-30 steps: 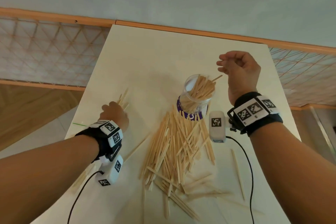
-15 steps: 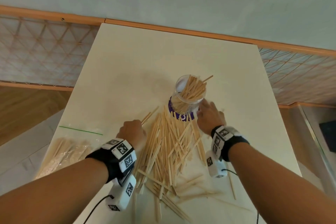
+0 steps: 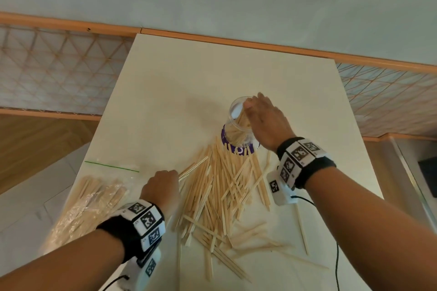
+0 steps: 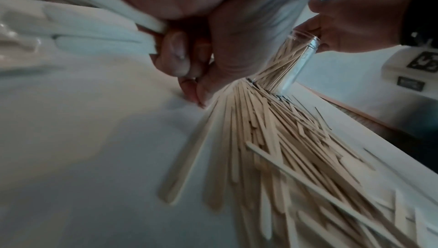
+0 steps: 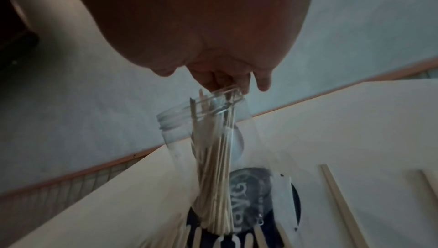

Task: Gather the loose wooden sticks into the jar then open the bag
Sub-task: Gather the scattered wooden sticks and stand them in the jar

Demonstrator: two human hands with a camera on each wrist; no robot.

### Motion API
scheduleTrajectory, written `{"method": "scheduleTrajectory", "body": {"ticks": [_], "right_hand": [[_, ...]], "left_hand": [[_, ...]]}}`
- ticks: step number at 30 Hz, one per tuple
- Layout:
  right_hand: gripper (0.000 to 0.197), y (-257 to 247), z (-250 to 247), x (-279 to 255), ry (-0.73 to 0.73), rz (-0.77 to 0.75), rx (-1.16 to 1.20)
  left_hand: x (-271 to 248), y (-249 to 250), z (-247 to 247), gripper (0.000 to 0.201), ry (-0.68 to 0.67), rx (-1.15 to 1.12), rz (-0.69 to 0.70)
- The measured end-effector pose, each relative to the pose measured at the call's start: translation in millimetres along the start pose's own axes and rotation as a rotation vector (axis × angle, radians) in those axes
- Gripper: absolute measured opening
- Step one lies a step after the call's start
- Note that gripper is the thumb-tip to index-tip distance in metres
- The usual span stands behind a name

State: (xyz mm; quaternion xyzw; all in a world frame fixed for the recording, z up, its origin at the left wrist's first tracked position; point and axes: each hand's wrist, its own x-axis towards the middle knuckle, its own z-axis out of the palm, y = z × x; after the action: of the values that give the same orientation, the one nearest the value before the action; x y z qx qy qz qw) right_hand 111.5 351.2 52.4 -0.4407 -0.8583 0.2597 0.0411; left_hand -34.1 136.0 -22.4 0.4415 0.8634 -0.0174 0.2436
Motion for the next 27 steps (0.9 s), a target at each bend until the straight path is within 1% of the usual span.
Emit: {"method": "scheduleTrajectory", "body": {"ticks": [1,3,4,5,6,8,9,10,11,12,15,17,19,20,21,23,24,25,26,27], "right_hand": [[0.062,2.0,0.7,-1.1,0.057,-0.008,0.005],[0.056,13.6,-6.4,-5.0,0.257,0.010,0.094],[0.053,24.1,-10.8,-7.7,0.328,0.054,0.128],[0.051,38.2,-14.1,-10.8,0.341,0.130,0.124],[0.050,54.7,-14.8,-14.5,0.293,0.222,0.080],[0.056,87.7,-6.0,-24.4,0.083,0.399,-0.055],[0.060,101.3,4.1,-30.7,-0.026,0.451,-0.101],[0.063,111.2,16.2,-37.7,-0.113,0.473,-0.124],[0.067,116.5,29.2,-45.6,-0.168,0.466,-0.142],[0.070,117.6,42.5,-53.3,-0.192,0.435,-0.166],[0.072,96.5,73.9,-78.9,-0.224,0.304,-0.226],[0.069,76.0,82.0,-95.1,-0.238,0.229,-0.209],[0.066,67.6,78.7,-111.5,-0.175,0.205,-0.195],[0.065,68.1,73.0,-122.0,-0.113,0.233,-0.214],[0.063,73.8,66.3,-132.6,-0.046,0.296,-0.239],[0.060,91.4,52.6,-154.9,0.028,0.485,-0.269],[0.062,99.4,48.5,-165.4,0.021,0.579,-0.271],[0.066,103.7,46.9,-176.9,-0.005,0.643,-0.251],[0.069,103.9,48.8,-188.4,-0.040,0.671,-0.225],[0.070,100.8,53.4,-198.6,-0.063,0.661,-0.196]], "left_hand": [[0.2,1.5,0.2,0.019,0.005,-0.035,-0.004],[-2.5,-2.6,-0.3,0.018,0.058,-0.127,0.001],[-5.5,-7.8,-1.3,0.019,0.090,-0.156,-0.001],[-9.1,-14.9,-2.4,0.020,0.109,-0.160,-0.012],[-13.4,-22.1,-3.8,0.022,0.102,-0.139,-0.039],[-22.8,-34.4,-3.6,0.025,0.021,-0.047,-0.097],[-26.8,-38.1,-0.9,0.024,-0.013,-0.022,-0.112],[-29.5,-39.3,2.9,0.022,-0.026,-0.017,-0.112],[-31.8,-38.3,7.4,0.020,-0.025,-0.031,-0.103],[-33.3,-35.2,11.1,0.020,-0.020,-0.047,-0.089],[-36.0,-18.9,19.8,0.022,-0.007,-0.093,-0.007],[-37.6,-10.4,20.5,0.021,-0.001,-0.161,0.040],[-39.7,-9.0,16.3,0.021,0.011,-0.226,0.023],[-42.9,-11.2,13.4,0.025,-0.003,-0.239,0.004],[-47.3,-14.7,11.2,0.034,-0.042,-0.229,-0.010],[-59.6,-21.9,11.7,0.060,-0.169,-0.136,0.010],[-67.5,-23.0,14.1,0.070,-0.230,-0.066,0.036],[-76.0,-21.9,19.3,0.076,-0.271,-0.025,0.063],[-82.6,-20.1,26.9,0.080,-0.295,-0.016,0.079],[-86.8,-17.8,33.6,0.081,-0.288,-0.032,0.081]]}}
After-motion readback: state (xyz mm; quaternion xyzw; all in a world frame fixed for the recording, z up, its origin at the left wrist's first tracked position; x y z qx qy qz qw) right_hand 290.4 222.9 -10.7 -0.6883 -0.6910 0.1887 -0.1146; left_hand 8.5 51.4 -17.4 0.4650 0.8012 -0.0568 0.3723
